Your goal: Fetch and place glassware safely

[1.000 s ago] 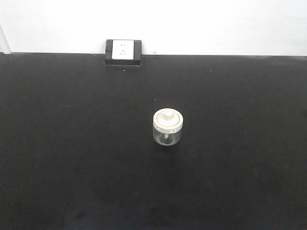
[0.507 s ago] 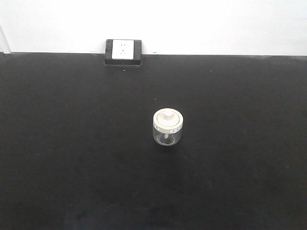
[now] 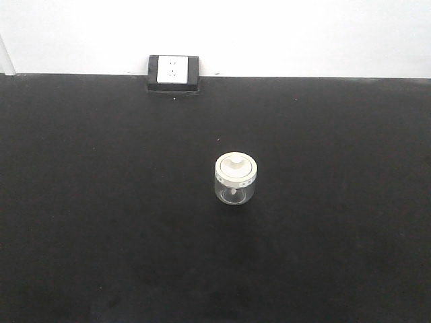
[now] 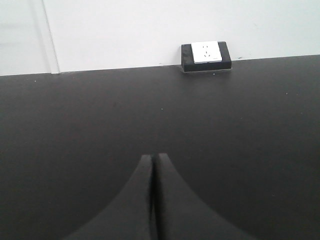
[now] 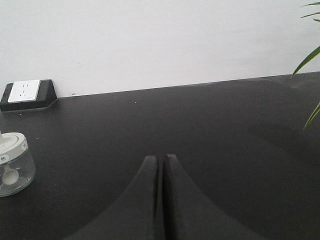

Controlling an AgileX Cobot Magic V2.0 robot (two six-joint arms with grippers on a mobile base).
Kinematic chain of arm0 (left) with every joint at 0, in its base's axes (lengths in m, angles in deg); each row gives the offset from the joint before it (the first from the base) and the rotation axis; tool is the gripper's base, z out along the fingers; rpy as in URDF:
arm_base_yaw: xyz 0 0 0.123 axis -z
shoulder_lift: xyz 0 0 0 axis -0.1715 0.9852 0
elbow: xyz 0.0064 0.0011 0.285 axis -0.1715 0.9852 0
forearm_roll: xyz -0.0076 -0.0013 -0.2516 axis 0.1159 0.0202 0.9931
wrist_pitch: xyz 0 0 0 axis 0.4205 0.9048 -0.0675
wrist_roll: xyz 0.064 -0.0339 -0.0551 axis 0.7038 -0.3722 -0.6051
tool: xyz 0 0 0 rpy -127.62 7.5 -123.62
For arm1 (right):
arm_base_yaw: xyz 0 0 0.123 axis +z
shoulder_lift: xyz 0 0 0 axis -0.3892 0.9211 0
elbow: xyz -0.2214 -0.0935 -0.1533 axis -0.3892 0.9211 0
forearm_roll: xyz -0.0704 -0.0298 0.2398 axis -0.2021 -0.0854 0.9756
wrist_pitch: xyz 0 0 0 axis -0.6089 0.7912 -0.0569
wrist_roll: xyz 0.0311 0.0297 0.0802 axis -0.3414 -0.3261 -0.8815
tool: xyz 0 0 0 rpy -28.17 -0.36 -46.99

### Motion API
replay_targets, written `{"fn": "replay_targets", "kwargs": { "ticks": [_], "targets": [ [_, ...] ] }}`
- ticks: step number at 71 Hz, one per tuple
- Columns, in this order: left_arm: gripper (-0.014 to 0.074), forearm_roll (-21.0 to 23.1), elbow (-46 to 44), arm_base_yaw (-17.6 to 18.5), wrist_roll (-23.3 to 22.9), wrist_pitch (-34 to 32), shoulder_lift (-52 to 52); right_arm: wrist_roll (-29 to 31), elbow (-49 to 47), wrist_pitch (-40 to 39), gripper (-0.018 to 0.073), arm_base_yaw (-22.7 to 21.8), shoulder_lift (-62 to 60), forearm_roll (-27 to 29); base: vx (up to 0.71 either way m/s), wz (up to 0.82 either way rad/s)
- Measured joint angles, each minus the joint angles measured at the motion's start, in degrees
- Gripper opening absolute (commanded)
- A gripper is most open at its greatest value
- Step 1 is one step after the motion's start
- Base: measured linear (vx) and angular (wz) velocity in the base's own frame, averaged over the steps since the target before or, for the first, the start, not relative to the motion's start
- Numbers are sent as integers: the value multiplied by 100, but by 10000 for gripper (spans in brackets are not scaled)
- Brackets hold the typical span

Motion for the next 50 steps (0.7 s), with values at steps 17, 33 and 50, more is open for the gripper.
{"fn": "replay_targets", "kwargs": {
  "ticks": [17,33,50],
  "targets": [
    [-7,0,0,0,0,0,0,0,0,0,-3,0,0,0,0,0],
    [-7,0,0,0,0,0,0,0,0,0,-3,0,0,0,0,0],
    [-7,0,0,0,0,0,0,0,0,4,-3,0,0,0,0,0]
  ]
}}
